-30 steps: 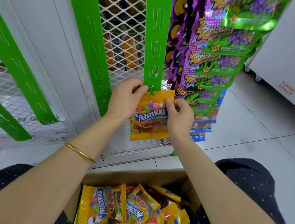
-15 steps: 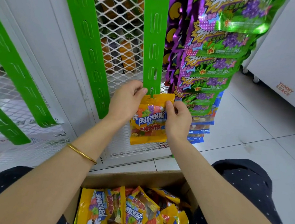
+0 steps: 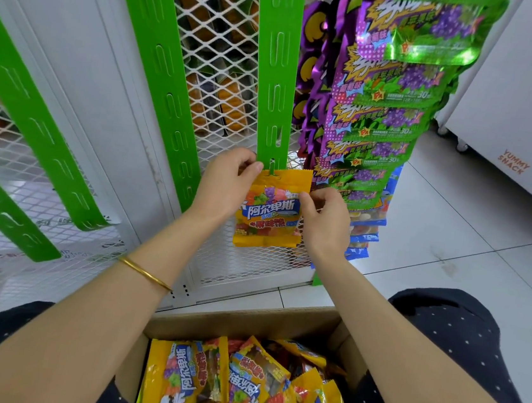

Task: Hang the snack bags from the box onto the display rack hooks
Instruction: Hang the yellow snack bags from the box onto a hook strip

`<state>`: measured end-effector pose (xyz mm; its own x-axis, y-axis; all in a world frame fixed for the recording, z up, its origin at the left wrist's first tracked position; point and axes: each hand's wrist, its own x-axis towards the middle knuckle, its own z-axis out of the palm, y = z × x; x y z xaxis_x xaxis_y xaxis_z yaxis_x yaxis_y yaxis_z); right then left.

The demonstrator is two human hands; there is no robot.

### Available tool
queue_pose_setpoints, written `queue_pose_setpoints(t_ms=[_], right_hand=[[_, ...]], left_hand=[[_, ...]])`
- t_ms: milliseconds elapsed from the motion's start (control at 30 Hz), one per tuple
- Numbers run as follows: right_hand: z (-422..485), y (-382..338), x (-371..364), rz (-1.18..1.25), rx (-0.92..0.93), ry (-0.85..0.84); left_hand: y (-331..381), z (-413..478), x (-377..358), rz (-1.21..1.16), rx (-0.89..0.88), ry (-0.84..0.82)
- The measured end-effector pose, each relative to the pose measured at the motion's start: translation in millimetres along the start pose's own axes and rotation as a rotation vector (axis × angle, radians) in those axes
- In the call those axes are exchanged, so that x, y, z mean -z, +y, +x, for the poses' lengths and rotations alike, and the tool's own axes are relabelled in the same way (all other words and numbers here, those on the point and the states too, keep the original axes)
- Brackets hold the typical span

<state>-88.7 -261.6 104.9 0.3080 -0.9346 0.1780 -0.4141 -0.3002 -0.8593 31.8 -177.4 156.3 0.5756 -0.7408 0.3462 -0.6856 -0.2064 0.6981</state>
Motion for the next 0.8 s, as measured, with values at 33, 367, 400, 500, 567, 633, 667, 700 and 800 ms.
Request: queue_pose_setpoints(t_ms=[33,367,400,500,567,633,667,700,800], right_hand=[[-2,2,3,0.005,-0.005,0.001],[-58,34,-21,-0.208,0.045,-0.650],[-68,39,-30,-0.261,0.042,-0.752],[-97,60,-54,-0.413,0.008,-1.006],[-112,74,-69,-0.480,-0.025,-1.103],[-126,84,-86,-0.446,-0.129,-1.137],[-134,87,-95,-0.424,-0.185,-1.129],[-141,91,-106,-0.428,-0.201,-1.112],[-163,101,-136,-0.523,-0.271,-1.039]], left_hand=[[0,-3,1,-0.006,-0.001,0.002],[-44,-73,34,0.095,-0.035,0.040],[-51,-79,37,0.111,-0.009,0.022],[-68,-92,43,0.111,0.095,-0.050],[-76,-99,46,0.102,0.146,-0.104],[-83,-105,48,0.118,0.178,-0.155],[-86,-106,49,0.118,0.192,-0.172],[-88,-108,51,0.109,0.204,-0.182],[-92,-108,58,0.070,0.231,-0.186]])
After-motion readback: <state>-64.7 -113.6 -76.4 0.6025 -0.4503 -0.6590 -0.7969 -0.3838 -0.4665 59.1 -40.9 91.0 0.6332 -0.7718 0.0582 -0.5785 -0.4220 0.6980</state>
